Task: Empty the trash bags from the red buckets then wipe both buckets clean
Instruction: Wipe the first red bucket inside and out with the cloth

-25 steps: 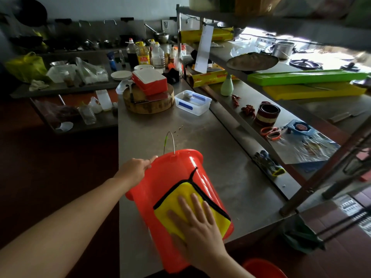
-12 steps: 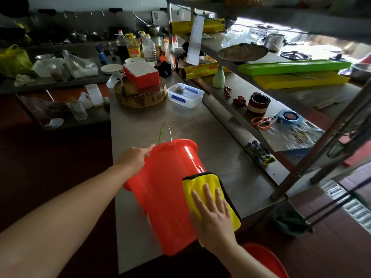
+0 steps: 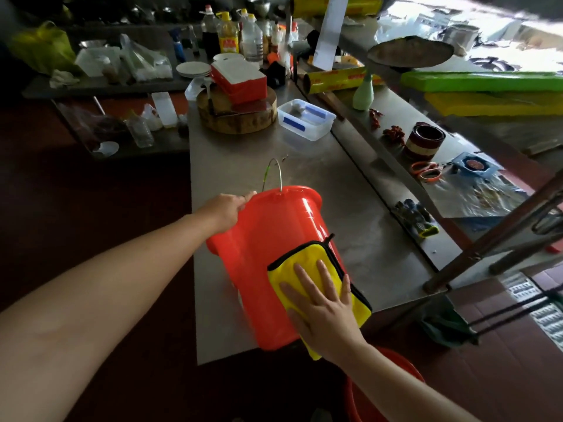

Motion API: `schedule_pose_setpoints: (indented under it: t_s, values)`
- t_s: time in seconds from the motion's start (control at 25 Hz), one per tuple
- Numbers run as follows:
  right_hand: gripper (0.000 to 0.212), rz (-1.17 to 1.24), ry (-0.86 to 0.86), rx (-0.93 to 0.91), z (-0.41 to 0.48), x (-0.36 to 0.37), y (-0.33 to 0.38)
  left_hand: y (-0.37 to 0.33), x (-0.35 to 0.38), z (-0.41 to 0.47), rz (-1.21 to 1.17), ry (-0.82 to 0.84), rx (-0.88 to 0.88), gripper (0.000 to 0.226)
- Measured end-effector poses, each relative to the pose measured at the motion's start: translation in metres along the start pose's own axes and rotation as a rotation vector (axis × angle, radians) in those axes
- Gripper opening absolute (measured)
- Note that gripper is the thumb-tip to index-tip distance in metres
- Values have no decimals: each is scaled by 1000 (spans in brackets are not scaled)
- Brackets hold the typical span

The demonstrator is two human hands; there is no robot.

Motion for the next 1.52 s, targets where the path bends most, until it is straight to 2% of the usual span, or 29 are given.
schedule_pose_setpoints:
  t_s: [0.48, 0.64, 0.92, 1.04, 1.2, 1.52]
  values:
    - [55, 46, 109, 121, 163, -43, 32, 8, 3, 16, 47, 63, 15, 73]
    - [57, 30, 81, 103, 155, -44, 30, 14, 1, 17, 37, 59, 21, 72]
    - [59, -15, -9, 60, 54, -10, 14, 17, 2, 12, -36, 65, 14, 66]
    - [58, -21, 0, 67, 35, -5, 8, 12, 2, 5, -22, 9, 28, 66]
    - [57, -3, 27, 88, 50, -13, 8, 10, 6, -6, -34, -87, 68, 72]
    - [61, 162, 110, 170, 160, -50, 0, 18, 9, -5, -8, -90, 79, 72]
Point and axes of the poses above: each hand's wrist, its own z-axis towards the middle knuckle, its own x-axis out of the palm, y = z × x, the point moved 8 cm from there along z, towards the middle knuckle, and after that the axes turned 12 degrees about y, right-handed, at the moved point
